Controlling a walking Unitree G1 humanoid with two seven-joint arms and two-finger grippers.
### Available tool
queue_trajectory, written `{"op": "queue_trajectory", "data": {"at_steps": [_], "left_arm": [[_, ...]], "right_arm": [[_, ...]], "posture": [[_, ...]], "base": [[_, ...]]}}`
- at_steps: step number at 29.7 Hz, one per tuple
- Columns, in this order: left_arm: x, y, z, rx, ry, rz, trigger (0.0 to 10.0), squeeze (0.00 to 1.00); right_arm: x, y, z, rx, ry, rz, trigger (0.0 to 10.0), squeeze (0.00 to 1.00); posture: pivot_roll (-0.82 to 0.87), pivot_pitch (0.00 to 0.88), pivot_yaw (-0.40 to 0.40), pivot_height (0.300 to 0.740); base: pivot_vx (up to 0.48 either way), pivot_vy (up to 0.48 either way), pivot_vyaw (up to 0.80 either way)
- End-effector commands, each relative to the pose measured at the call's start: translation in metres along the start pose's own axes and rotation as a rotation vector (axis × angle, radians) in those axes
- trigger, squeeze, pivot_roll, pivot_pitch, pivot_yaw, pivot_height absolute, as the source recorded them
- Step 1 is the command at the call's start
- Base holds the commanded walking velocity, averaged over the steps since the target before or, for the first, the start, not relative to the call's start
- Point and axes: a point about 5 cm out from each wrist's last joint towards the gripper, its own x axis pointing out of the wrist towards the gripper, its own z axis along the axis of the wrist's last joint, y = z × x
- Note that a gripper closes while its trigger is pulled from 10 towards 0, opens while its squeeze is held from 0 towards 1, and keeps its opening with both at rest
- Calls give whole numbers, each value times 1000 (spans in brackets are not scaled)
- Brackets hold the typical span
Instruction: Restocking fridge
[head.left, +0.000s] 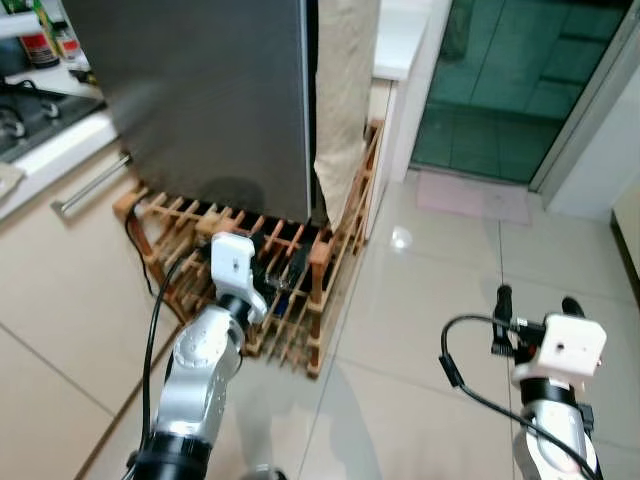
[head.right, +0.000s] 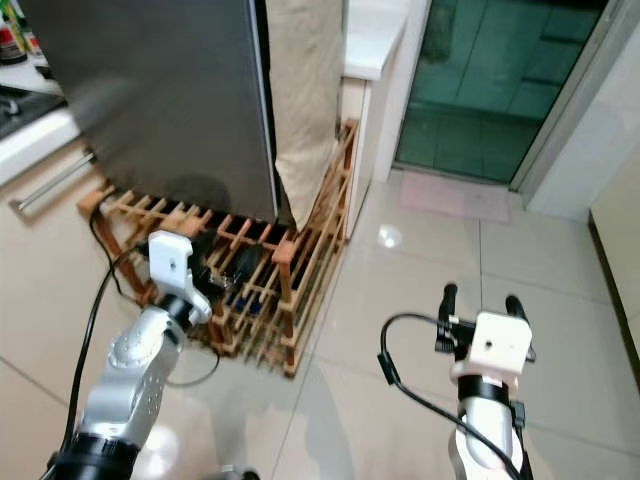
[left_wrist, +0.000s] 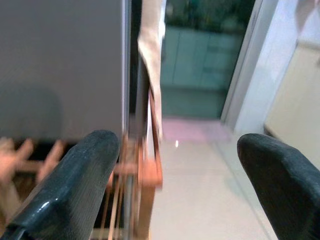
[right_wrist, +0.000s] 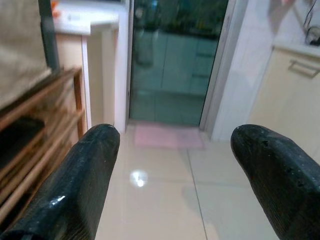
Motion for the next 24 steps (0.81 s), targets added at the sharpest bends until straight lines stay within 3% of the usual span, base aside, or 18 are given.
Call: {"op": "queue_trajectory", "data": {"at_steps": [1, 12, 19, 24], "left_arm": [[-1, 1, 2, 13, 3, -1, 10000, 0], [16, -3, 12, 27, -29, -10, 10000, 0], [16, -9, 14, 54, -40, -62, 10000, 0], [15, -14, 18, 67, -73, -94, 10000, 0]], "right_arm": [[-6, -4, -3, -5, 22, -7, 10000, 0], [16, 4, 4, -12, -3, 21, 10000, 0], [18, 9, 0, -8, 11, 48, 10000, 0], [21, 13, -6, -11, 33, 66, 10000, 0]], "posture": [[13, 5, 13, 740], [4, 0, 5, 740], [8, 0, 10, 740], [20, 0, 16, 740]], "base": [[0, 0, 0], [0, 0, 0], [0, 0, 0], [408, -96, 0]]}}
